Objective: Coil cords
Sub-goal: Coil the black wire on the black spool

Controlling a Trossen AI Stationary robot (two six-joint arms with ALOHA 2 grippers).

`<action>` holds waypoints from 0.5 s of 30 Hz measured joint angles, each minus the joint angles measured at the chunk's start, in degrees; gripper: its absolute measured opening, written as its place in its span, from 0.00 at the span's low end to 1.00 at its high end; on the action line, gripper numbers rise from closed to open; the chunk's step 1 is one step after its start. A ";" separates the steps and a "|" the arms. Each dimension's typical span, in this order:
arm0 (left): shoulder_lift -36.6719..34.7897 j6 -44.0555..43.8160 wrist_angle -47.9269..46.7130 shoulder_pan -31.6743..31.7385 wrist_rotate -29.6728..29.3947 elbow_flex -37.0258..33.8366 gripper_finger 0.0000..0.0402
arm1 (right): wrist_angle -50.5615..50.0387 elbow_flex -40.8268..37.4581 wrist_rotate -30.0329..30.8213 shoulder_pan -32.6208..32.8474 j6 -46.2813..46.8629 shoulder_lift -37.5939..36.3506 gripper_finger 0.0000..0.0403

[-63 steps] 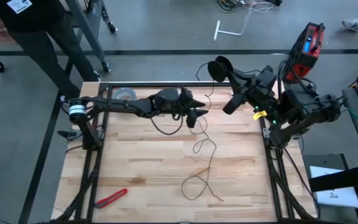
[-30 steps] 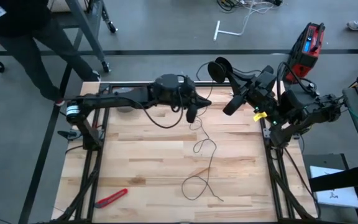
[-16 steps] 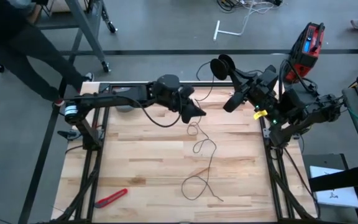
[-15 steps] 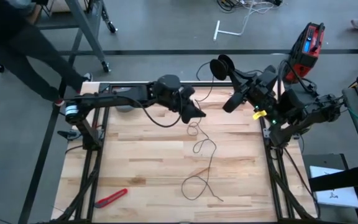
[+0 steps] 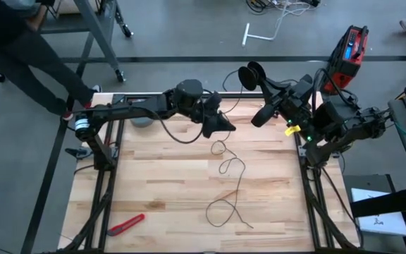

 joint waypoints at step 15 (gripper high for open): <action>-6.14 17.72 -21.99 -0.14 -14.15 1.66 0.12 | -0.05 0.00 0.35 0.02 -1.07 -0.28 0.00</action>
